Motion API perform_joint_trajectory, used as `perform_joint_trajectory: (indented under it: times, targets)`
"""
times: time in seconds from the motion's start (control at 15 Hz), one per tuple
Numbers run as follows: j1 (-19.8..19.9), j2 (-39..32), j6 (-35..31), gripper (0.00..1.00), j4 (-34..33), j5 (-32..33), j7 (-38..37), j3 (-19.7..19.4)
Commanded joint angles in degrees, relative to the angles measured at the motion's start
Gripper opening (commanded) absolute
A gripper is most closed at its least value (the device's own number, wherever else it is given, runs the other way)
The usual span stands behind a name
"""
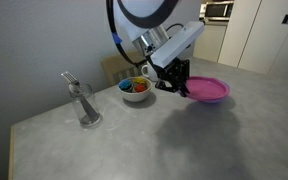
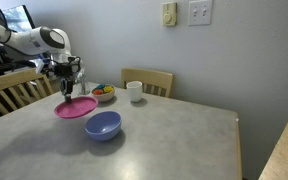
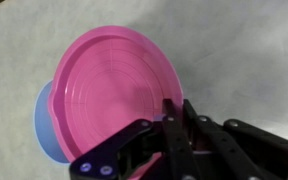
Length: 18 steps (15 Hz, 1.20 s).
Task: Place the lid on the bowl then put it on the table
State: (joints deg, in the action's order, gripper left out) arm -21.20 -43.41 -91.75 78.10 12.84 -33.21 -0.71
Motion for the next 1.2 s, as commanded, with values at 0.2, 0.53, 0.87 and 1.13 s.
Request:
perform_joint_trajectory:
  times: [0.2,0.53,0.87,1.13]
  targets:
    - [5.0,7.3,-9.4,0.03,13.1,1.4,2.0,-2.0]
    - [8.0,9.7,-12.1,0.03,18.3,2.0,4.0,-3.5]
    - [9.6,10.2,-12.9,0.03,19.2,3.3,5.5,-4.2]
    - [10.2,9.5,-17.3,0.03,19.0,2.5,6.1,-3.6]
